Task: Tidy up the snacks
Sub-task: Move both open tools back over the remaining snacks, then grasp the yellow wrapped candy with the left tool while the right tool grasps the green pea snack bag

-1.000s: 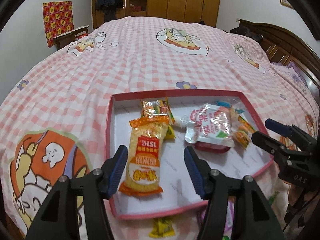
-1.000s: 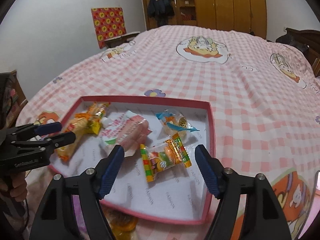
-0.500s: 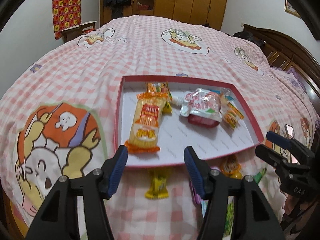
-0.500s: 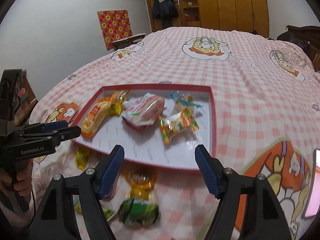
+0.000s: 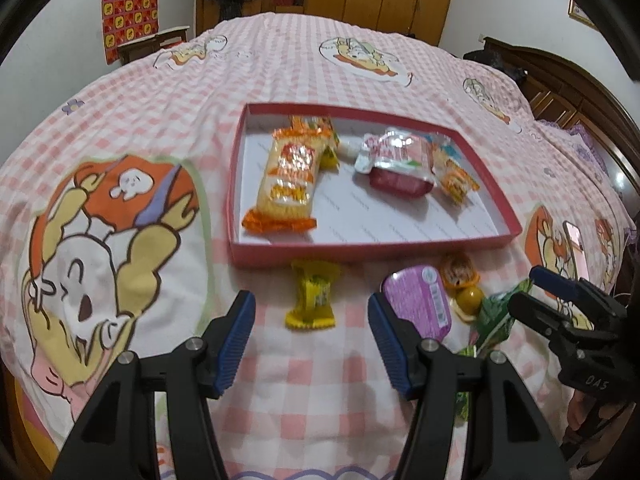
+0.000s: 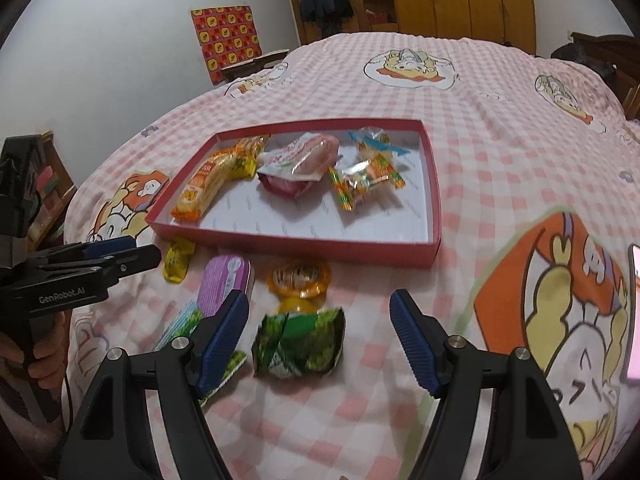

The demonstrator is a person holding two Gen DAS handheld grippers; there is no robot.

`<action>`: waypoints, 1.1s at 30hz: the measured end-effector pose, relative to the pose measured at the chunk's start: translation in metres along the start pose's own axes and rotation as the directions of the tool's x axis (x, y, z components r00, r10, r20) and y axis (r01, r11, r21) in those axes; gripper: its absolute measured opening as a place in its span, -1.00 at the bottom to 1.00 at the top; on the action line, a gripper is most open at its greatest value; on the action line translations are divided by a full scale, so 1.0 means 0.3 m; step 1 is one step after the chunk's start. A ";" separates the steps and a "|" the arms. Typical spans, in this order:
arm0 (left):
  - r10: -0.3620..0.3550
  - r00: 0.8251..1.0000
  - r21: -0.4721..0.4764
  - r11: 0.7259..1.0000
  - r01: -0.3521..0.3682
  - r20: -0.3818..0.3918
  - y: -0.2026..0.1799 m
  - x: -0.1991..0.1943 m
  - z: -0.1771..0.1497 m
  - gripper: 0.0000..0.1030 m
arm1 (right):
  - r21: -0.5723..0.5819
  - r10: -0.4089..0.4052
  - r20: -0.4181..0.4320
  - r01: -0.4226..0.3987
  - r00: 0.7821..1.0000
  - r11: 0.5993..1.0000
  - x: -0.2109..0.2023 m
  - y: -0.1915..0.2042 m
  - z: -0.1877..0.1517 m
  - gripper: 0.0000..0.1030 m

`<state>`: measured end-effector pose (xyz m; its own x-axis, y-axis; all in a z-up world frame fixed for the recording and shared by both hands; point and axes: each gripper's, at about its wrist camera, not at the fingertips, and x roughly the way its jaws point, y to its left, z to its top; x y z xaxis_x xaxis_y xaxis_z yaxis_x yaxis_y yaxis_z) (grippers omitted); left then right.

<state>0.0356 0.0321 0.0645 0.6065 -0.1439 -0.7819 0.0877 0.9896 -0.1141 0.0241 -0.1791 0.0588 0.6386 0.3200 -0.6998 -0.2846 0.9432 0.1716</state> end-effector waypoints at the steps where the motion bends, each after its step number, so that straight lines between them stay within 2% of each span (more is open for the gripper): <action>1: 0.000 1.000 0.001 1.000 0.000 -0.005 -0.003 0.006 -0.004 0.20 | 0.003 0.000 -0.005 0.000 1.000 1.000 0.001 -0.001 -0.006 0.45; 12: -0.013 0.999 -0.033 0.999 0.012 -0.035 0.004 0.096 -0.030 0.19 | 0.032 0.008 -0.036 -0.007 0.999 0.999 0.031 -0.003 -0.054 0.45; 18: 0.016 1.000 -0.026 1.000 -0.017 -0.016 0.001 0.114 -0.033 0.00 | 0.032 0.024 -0.040 -0.023 0.999 0.999 0.043 0.004 -0.068 0.38; 21: 0.025 1.000 -0.015 1.000 -0.026 -0.013 -0.003 0.123 -0.037 -0.19 | 0.052 0.052 -0.049 -0.049 0.997 0.997 0.057 -0.001 -0.074 0.31; 24: 0.016 1.000 -0.006 1.000 -0.016 -0.011 -0.006 0.125 -0.042 -0.34 | 0.063 0.046 -0.080 -0.041 0.996 0.997 0.087 -0.004 -0.089 0.24; 33: 0.009 1.000 -0.001 1.000 -0.009 -0.008 -0.004 0.124 -0.047 -0.36 | 0.050 0.029 -0.063 -0.026 0.998 0.998 0.090 0.001 -0.101 0.16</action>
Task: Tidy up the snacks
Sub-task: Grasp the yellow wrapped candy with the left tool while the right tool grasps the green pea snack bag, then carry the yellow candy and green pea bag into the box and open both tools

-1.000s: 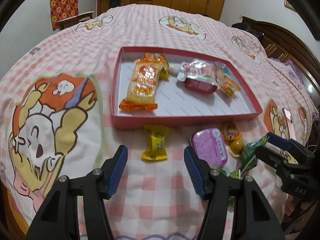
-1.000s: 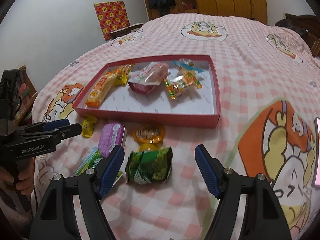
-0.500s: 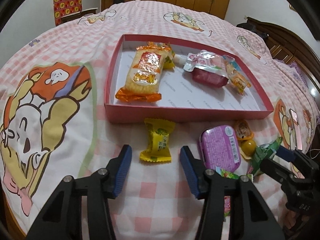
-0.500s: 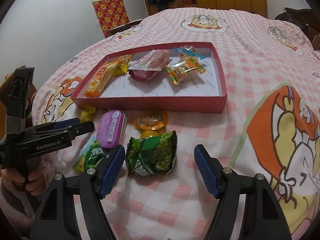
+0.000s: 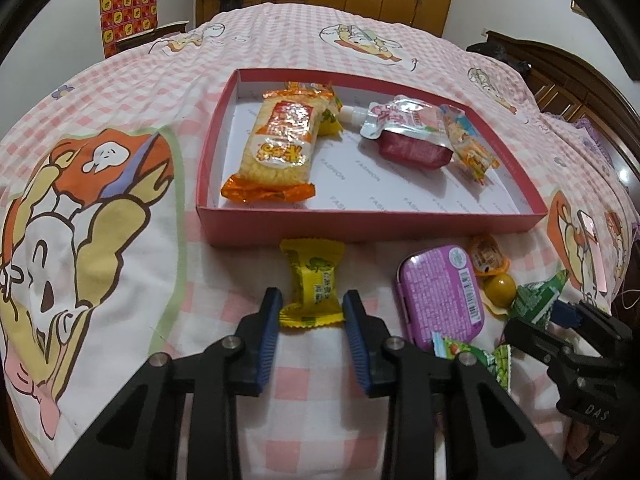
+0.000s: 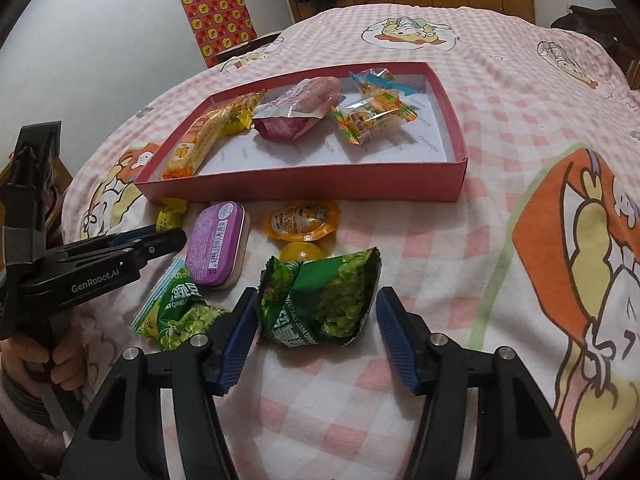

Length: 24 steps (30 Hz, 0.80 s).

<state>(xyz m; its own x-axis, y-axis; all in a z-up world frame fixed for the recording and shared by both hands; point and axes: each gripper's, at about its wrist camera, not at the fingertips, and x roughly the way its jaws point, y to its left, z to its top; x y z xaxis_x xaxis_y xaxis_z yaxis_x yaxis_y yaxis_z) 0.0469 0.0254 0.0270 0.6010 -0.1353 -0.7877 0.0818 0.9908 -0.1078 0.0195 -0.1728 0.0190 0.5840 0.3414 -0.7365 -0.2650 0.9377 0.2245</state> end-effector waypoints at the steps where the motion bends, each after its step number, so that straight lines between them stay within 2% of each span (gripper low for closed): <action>1: -0.001 1.000 0.000 1.000 0.001 0.000 -0.001 -0.001 0.001 -0.36 | 0.003 0.000 0.002 0.000 1.000 1.000 -0.001 -0.001 -0.001 0.14; 14: -0.059 0.998 -0.014 0.998 0.059 0.000 -0.001 -0.049 -0.008 -0.37 | 0.033 0.004 0.057 -0.006 0.998 0.999 -0.041 -0.009 -0.006 0.01; 24: -0.077 0.996 -0.020 0.997 0.078 0.053 -0.002 -0.130 -0.003 -0.37 | 0.024 0.024 0.072 -0.026 0.997 0.999 -0.063 0.000 -0.011 -0.02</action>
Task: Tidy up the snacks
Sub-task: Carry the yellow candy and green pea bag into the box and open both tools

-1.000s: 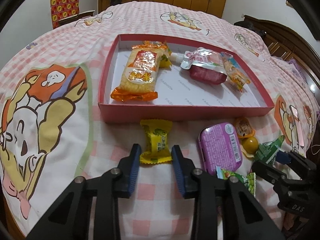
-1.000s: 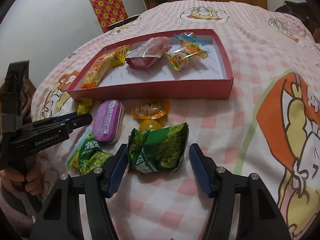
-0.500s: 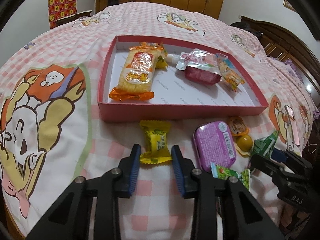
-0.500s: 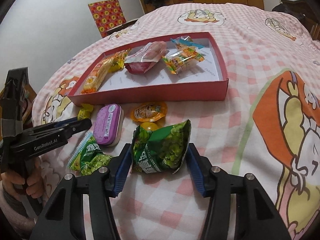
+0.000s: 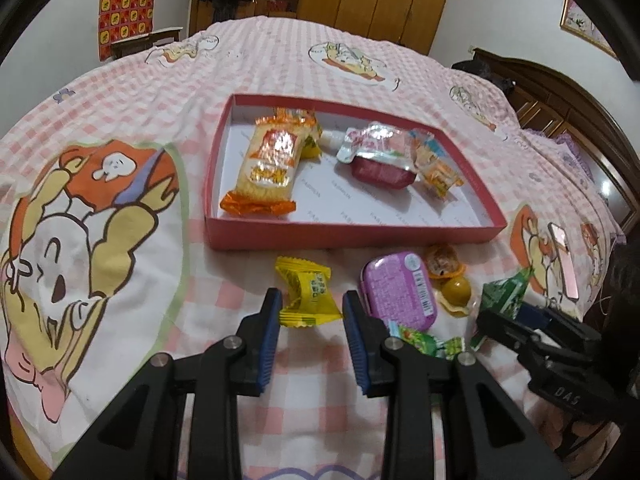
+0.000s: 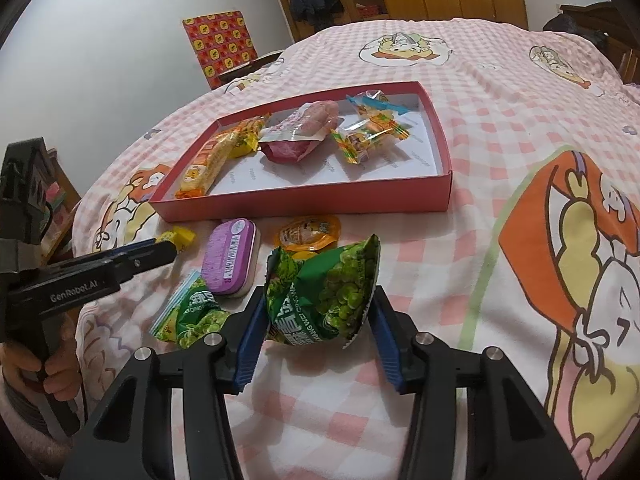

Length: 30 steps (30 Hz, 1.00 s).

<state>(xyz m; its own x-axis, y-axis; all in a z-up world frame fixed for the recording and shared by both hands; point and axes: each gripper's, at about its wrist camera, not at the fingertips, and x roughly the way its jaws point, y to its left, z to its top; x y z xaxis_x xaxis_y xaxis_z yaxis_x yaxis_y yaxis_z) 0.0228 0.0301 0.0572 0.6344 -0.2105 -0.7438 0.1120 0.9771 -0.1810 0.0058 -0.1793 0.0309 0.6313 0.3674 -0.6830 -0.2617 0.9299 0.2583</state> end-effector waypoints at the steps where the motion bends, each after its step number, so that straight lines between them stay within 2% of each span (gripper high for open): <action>1: 0.000 1.000 0.000 1.000 0.000 0.005 0.000 -0.007 0.002 -0.37 | -0.001 -0.001 0.001 0.001 1.000 1.000 -0.002 0.001 -0.001 -0.02; 9: -0.012 0.999 0.002 1.000 0.012 0.047 -0.010 -0.063 0.023 -0.37 | 0.007 0.011 0.007 -0.011 1.000 1.000 -0.012 0.004 0.004 -0.02; 16: -0.017 0.995 0.044 0.999 0.013 0.093 -0.047 -0.102 0.071 -0.37 | -0.020 0.011 0.019 -0.010 1.000 1.000 -0.033 0.025 0.018 -0.02; 30: 0.001 0.992 0.077 0.997 -0.011 0.123 -0.074 -0.050 0.169 -0.37 | -0.063 -0.002 0.054 0.005 0.999 0.998 -0.080 0.037 0.101 -0.02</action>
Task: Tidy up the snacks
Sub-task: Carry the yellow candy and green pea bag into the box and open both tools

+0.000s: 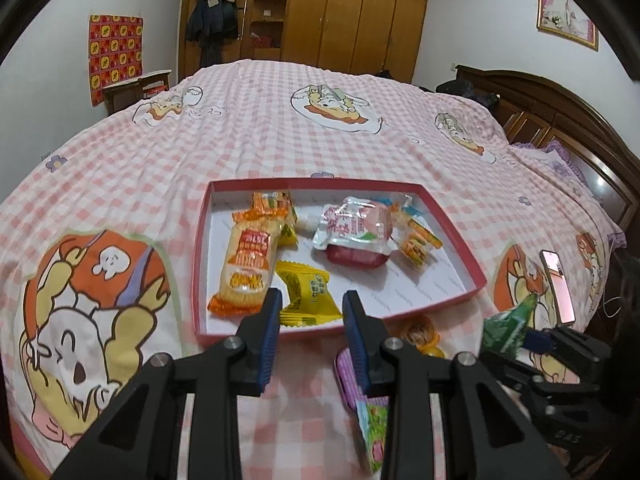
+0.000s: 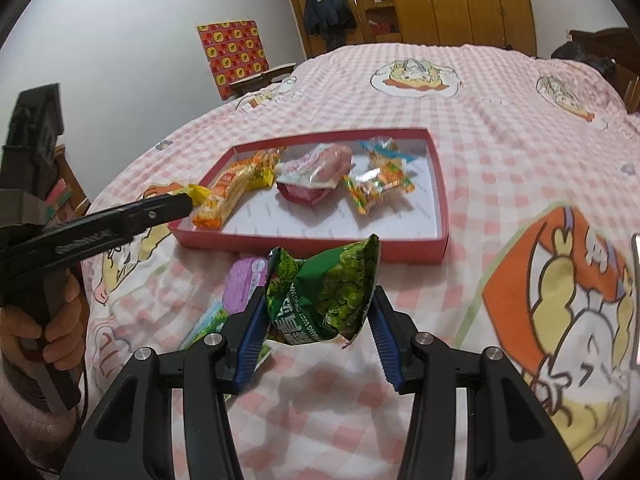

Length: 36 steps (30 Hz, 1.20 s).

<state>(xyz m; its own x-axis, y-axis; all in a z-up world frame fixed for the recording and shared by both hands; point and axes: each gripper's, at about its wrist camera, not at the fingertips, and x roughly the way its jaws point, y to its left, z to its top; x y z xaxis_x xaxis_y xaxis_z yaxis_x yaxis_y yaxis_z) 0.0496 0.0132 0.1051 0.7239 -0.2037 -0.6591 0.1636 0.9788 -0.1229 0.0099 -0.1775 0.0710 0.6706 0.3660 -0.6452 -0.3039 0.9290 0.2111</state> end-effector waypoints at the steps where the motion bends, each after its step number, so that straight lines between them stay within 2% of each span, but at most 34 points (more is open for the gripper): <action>1: 0.003 1.000 -0.002 1.000 -0.003 -0.002 0.002 0.010 0.006 -0.37 | -0.003 0.000 0.003 0.000 1.000 1.000 -0.003 -0.001 0.008 -0.02; 11: 0.010 0.999 0.004 1.000 -0.010 -0.045 0.002 0.126 0.041 -0.37 | -0.041 -0.046 0.020 0.047 0.999 0.998 0.006 -0.020 0.114 -0.02; 23: 0.042 0.990 0.002 0.999 -0.042 -0.132 0.035 0.263 0.018 -0.37 | -0.045 -0.097 -0.020 0.096 0.995 0.994 0.117 -0.076 0.192 -0.02; 36: 0.077 0.989 0.025 0.997 -0.075 -0.127 0.051 0.317 0.053 -0.37 | -0.035 -0.129 -0.064 0.127 0.990 0.991 0.207 -0.111 0.194 -0.02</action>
<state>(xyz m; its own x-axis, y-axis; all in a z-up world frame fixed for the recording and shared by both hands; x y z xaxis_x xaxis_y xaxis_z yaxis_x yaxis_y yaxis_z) 0.1315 0.0085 0.0524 0.6437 -0.1233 -0.7553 0.1259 0.9906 -0.0544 0.1012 -0.1825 0.0665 0.6596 0.2388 -0.7127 -0.2397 0.9655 0.1016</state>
